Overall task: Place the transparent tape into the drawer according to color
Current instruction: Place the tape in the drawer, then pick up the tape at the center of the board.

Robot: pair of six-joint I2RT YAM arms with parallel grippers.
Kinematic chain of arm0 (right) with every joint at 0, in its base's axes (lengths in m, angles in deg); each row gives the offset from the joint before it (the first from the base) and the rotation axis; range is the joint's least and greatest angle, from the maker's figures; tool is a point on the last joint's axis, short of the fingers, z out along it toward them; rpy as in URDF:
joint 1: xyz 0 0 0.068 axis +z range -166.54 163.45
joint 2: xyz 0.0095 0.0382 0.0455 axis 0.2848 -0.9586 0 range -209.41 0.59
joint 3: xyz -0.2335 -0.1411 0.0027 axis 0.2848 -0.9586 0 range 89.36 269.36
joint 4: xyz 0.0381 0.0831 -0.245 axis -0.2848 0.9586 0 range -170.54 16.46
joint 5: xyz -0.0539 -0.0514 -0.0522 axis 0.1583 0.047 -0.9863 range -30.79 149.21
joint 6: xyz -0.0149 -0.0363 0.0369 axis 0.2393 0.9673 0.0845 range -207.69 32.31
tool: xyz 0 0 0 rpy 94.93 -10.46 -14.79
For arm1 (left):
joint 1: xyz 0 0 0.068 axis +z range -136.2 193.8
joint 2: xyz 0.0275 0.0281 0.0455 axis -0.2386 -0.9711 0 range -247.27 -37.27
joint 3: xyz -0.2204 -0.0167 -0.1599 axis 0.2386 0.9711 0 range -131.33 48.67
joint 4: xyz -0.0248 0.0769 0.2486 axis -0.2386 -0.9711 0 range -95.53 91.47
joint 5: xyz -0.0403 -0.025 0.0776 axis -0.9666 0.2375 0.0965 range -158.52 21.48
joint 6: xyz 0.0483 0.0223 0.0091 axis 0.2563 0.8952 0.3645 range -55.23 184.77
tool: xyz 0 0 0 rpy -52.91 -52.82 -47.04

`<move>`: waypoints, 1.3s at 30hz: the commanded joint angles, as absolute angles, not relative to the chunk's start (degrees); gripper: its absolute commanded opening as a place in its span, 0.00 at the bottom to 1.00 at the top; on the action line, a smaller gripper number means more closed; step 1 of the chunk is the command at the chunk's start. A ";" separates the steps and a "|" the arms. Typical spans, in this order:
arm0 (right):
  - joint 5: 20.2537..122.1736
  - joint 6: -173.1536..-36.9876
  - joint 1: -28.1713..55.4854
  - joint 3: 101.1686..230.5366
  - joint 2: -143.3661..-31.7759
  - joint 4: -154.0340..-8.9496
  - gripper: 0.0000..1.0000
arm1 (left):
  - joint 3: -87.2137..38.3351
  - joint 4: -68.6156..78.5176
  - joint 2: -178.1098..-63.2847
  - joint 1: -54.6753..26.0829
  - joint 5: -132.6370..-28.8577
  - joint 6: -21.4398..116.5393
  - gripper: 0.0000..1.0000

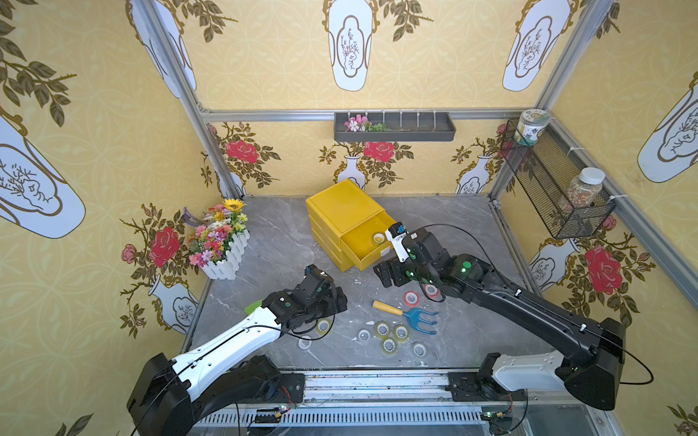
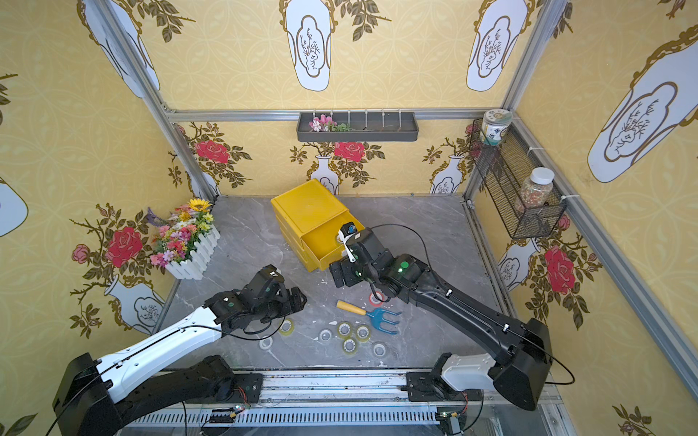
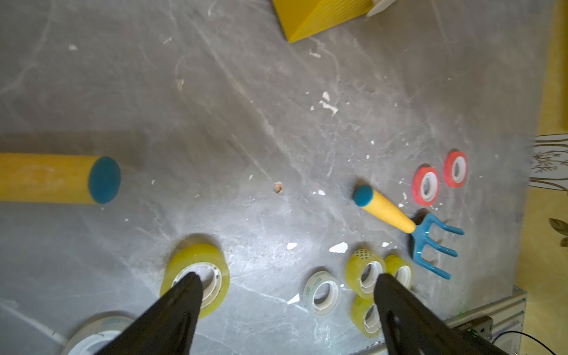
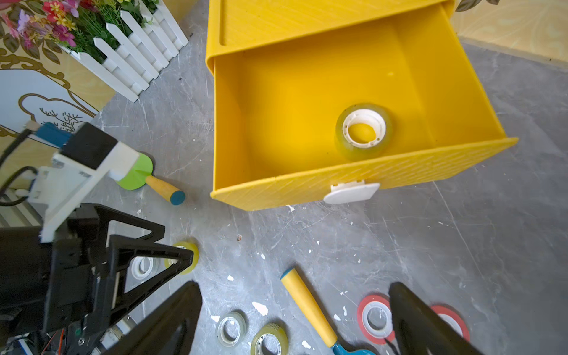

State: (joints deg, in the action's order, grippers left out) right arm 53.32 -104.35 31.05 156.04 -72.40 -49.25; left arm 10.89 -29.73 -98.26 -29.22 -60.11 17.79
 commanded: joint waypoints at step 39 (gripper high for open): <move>46.32 -107.02 31.24 150.32 -68.84 -52.54 0.97 | 12.15 -34.96 -116.83 -35.50 -54.42 12.82 0.69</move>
State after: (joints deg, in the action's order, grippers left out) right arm 47.10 -106.80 31.29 150.44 -69.21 -50.67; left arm 11.56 -36.46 -116.27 -35.52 -54.13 12.41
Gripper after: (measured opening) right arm 0.973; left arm 0.705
